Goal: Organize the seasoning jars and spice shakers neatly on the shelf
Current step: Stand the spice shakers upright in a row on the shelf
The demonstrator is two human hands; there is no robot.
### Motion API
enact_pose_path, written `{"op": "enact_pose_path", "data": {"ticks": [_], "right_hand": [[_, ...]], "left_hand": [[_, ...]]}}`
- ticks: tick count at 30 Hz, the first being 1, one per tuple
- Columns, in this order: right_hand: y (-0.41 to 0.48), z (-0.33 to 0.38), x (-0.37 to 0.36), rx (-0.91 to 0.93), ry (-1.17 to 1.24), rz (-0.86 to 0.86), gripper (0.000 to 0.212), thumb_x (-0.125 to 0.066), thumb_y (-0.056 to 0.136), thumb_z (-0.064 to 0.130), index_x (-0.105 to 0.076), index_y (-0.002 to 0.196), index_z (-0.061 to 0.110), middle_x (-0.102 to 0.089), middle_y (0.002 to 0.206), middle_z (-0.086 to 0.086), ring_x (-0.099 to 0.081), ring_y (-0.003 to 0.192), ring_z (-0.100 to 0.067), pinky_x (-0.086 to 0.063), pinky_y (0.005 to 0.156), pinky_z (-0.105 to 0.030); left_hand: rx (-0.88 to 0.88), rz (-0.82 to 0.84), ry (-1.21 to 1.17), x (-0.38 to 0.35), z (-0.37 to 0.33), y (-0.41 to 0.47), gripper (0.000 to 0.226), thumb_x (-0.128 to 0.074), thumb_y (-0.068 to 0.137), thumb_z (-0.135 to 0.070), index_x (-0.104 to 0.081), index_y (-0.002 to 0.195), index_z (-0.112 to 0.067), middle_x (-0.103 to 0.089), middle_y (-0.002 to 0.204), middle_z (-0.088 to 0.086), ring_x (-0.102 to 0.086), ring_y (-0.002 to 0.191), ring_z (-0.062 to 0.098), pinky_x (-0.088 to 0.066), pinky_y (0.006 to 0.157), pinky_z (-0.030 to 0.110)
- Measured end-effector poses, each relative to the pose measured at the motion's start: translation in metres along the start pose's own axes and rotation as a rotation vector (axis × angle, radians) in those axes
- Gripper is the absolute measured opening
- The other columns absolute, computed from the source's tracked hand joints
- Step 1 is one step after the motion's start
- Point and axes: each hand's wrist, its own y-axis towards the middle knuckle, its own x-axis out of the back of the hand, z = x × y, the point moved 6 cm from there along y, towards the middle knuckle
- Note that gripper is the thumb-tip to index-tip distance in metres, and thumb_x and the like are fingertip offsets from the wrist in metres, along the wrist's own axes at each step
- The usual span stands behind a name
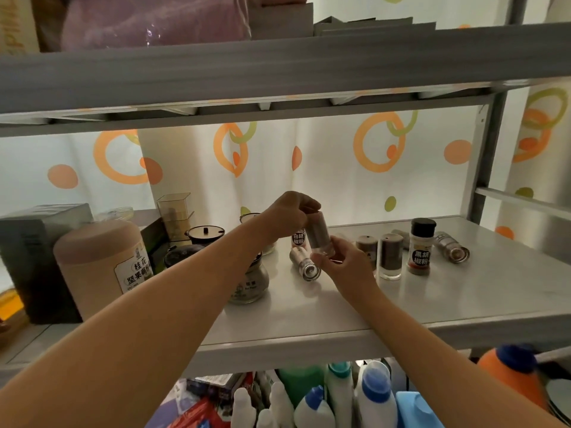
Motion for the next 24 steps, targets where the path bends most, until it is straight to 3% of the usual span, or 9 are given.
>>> {"op": "enact_pose_path", "data": {"ticks": [5,8,11,14,21,24], "right_hand": [[-0.002,-0.003,-0.001,-0.006,0.012,0.006,0.030,-0.072,0.082,0.023,-0.066,0.110,0.015,-0.067,0.089,0.002,-0.062,0.080,-0.012,-0.049,0.072,-0.023],[-0.004,-0.006,0.001,-0.031,0.017,-0.013,0.037,-0.075,0.080,0.023,-0.063,0.114,0.016,-0.067,0.095,0.003,-0.063,0.087,-0.014,-0.051,0.078,-0.023],[-0.005,-0.007,0.003,-0.041,-0.011,-0.034,0.037,-0.076,0.079,0.023,-0.062,0.112,0.016,-0.066,0.095,0.004,-0.062,0.087,-0.014,-0.049,0.075,-0.017],[-0.007,-0.004,0.003,-0.043,-0.045,-0.041,0.036,-0.077,0.079,0.024,-0.061,0.111,0.016,-0.065,0.093,0.003,-0.063,0.087,-0.017,-0.048,0.074,-0.019],[-0.030,-0.006,0.032,-0.075,-0.275,-0.044,0.044,-0.072,0.084,0.033,-0.063,0.121,0.011,-0.071,0.105,-0.002,-0.064,0.091,-0.013,-0.051,0.085,-0.024],[-0.038,-0.010,0.050,-0.120,-0.334,-0.007,0.031,-0.068,0.088,0.028,-0.069,0.115,0.013,-0.072,0.108,-0.002,-0.063,0.091,-0.011,-0.047,0.086,-0.020]], "left_hand": [[-0.042,0.137,-0.055,-0.008,0.000,-0.005,0.036,-0.057,0.093,-0.001,-0.054,0.129,0.000,-0.064,0.124,0.015,-0.060,0.115,0.021,-0.046,0.103,0.033],[-0.050,0.174,-0.039,-0.011,0.001,-0.005,0.039,-0.059,0.092,-0.008,-0.053,0.131,-0.007,-0.064,0.124,0.012,-0.059,0.117,0.021,-0.045,0.104,0.034],[-0.002,0.149,0.113,-0.014,0.003,0.000,0.044,-0.067,0.087,-0.032,-0.057,0.125,-0.011,-0.067,0.110,0.009,-0.065,0.096,0.022,-0.054,0.085,0.033],[-0.007,0.069,0.289,-0.014,-0.002,0.003,0.038,-0.072,0.081,-0.039,-0.068,0.104,-0.010,-0.072,0.093,0.009,-0.062,0.073,0.017,-0.049,0.065,0.027],[-0.074,0.022,0.341,-0.024,-0.018,-0.003,0.030,-0.077,0.078,-0.027,-0.070,0.102,-0.010,-0.070,0.094,0.004,-0.063,0.090,0.021,-0.051,0.079,0.031],[-0.090,0.024,0.400,-0.038,-0.016,-0.004,0.026,-0.076,0.078,-0.025,-0.071,0.098,-0.010,-0.071,0.094,0.004,-0.060,0.091,0.020,-0.045,0.083,0.029]]}}
